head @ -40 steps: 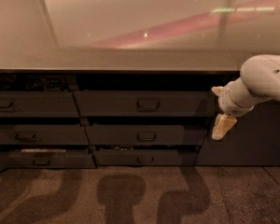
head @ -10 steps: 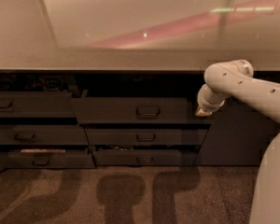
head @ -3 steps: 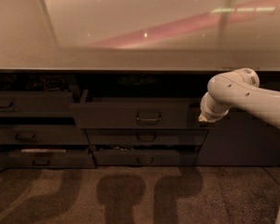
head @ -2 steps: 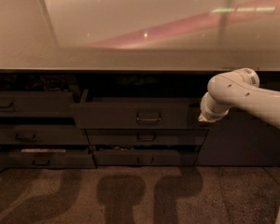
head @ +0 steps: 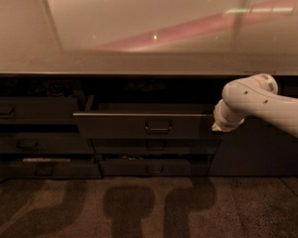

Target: Open top drawer

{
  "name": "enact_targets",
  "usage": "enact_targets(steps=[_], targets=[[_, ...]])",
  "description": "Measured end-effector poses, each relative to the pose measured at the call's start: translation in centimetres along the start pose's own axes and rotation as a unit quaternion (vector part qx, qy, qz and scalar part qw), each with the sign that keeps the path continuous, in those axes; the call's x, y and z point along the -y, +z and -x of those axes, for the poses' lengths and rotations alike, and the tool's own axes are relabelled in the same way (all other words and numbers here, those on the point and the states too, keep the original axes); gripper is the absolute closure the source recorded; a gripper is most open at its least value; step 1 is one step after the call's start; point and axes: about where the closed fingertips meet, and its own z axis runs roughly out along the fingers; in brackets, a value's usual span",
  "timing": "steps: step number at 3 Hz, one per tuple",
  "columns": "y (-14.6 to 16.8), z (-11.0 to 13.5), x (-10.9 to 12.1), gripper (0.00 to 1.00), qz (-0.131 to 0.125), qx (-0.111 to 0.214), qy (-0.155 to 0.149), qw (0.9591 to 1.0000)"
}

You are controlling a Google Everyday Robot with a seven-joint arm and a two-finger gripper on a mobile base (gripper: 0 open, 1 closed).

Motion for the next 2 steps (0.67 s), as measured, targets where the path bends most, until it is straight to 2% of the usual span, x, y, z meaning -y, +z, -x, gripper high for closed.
enact_targets(steps=[1, 2], targets=[[-0.2, 0.0, 0.0, 1.00, 0.000, 0.000, 0.000, 1.0000], [-0.2, -0.1, -1.0, 1.00, 0.002, 0.003, -0.006, 1.0000]])
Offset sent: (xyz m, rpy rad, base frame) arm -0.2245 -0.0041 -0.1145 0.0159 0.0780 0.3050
